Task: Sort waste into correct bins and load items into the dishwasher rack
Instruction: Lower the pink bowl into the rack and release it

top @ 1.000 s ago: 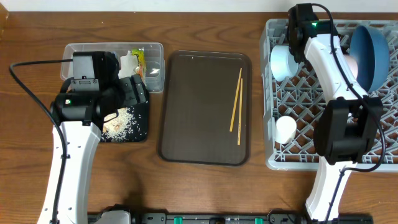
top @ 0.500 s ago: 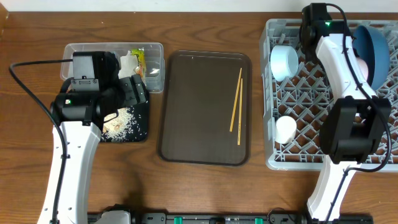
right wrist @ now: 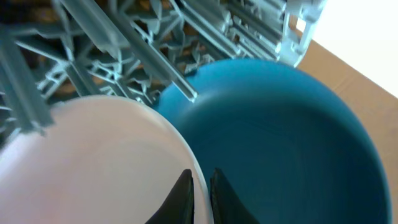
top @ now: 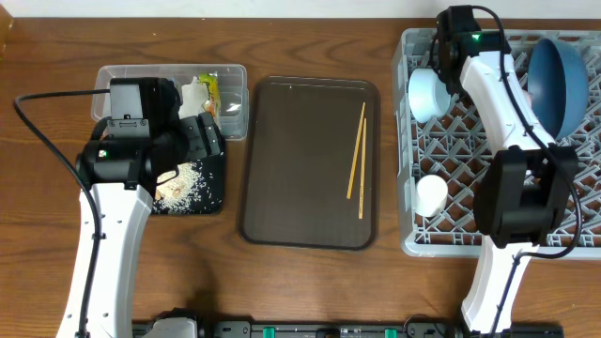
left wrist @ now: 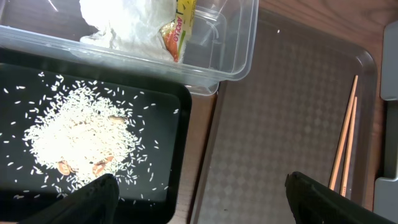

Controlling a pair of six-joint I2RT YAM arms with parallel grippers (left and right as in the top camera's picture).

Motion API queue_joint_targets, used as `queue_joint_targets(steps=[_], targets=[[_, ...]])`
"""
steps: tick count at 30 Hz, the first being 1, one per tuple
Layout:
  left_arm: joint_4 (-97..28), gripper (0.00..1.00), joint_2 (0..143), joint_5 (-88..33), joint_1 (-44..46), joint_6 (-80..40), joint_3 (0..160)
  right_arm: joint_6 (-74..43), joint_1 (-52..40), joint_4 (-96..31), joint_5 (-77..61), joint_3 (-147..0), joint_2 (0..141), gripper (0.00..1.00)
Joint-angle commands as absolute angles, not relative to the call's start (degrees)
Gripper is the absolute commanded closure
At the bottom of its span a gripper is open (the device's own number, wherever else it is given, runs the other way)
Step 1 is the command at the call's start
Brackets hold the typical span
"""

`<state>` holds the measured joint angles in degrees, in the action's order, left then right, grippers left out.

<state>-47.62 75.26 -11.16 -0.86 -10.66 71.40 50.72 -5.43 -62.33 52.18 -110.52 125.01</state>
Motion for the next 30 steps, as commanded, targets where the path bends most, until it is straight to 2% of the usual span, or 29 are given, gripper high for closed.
queue_joint_targets(steps=[1, 5, 6, 7, 8, 19, 30], targets=[[-47.7, 0.12, 75.5, -10.4, -1.1, -10.5, 72.3, 50.8, -6.7, -62.6, 50.5, -110.4, 125.8, 0.89], [-47.7, 0.12, 75.5, -10.4, -1.1, -10.5, 72.3, 50.8, -7.3, -62.5, 50.5, -110.4, 125.8, 0.63], [-47.7, 0.12, 75.5, -10.4, -1.1, -10.5, 72.3, 50.8, -7.5, -62.4, 50.6, -110.4, 125.8, 0.43], [-47.7, 0.12, 75.5, -10.4, -1.1, -10.5, 72.3, 50.8, -7.7, -62.1, 50.5, -110.4, 125.8, 0.13], [-47.7, 0.12, 75.5, -10.4, -1.1, -10.5, 72.3, 50.8, -8.0, -61.7, 50.5, -110.4, 125.8, 0.01], [-47.7, 0.12, 75.5, -10.4, -1.1, -10.5, 72.3, 46.1, -12.8, -54.5, 47.5, -110.5, 125.5, 0.01], [-47.7, 0.12, 75.5, -10.4, -1.1, -10.5, 72.3, 33.2, -17.0, -52.9, 42.3, -110.5, 120.1, 0.01]])
